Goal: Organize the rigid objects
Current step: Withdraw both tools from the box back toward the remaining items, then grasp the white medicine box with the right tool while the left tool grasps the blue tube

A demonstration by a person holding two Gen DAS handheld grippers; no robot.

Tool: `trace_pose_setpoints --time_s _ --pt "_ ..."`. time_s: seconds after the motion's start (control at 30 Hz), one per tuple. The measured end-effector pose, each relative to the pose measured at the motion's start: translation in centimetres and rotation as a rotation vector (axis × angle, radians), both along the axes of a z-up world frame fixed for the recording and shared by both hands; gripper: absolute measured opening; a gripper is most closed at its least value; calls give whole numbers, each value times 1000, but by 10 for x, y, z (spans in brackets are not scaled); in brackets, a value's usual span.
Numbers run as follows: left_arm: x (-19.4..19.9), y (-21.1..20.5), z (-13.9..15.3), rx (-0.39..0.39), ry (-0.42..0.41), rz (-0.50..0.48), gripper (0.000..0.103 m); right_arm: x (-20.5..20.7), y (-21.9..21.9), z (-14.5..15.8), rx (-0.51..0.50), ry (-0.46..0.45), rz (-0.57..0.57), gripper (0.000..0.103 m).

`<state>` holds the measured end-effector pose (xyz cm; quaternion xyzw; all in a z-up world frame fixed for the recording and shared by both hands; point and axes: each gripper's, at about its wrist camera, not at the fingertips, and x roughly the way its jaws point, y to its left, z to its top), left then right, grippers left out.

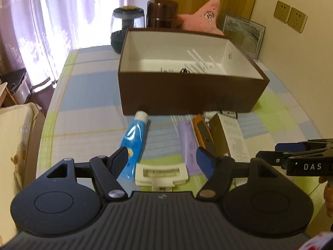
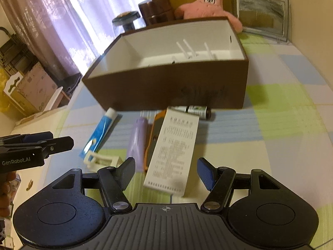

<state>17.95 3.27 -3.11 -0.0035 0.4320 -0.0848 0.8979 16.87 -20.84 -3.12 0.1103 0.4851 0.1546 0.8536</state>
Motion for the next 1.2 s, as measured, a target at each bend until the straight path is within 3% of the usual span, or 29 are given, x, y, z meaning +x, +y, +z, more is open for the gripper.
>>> trace_pose_setpoints --time_s 0.43,1.2 --pt "-14 -10 -16 13 39 -28 67 -8 6 -16 -7 48 6 63" --pt "2 -3 -39 27 86 -29 64 12 10 -39 -18 78 -24 63"
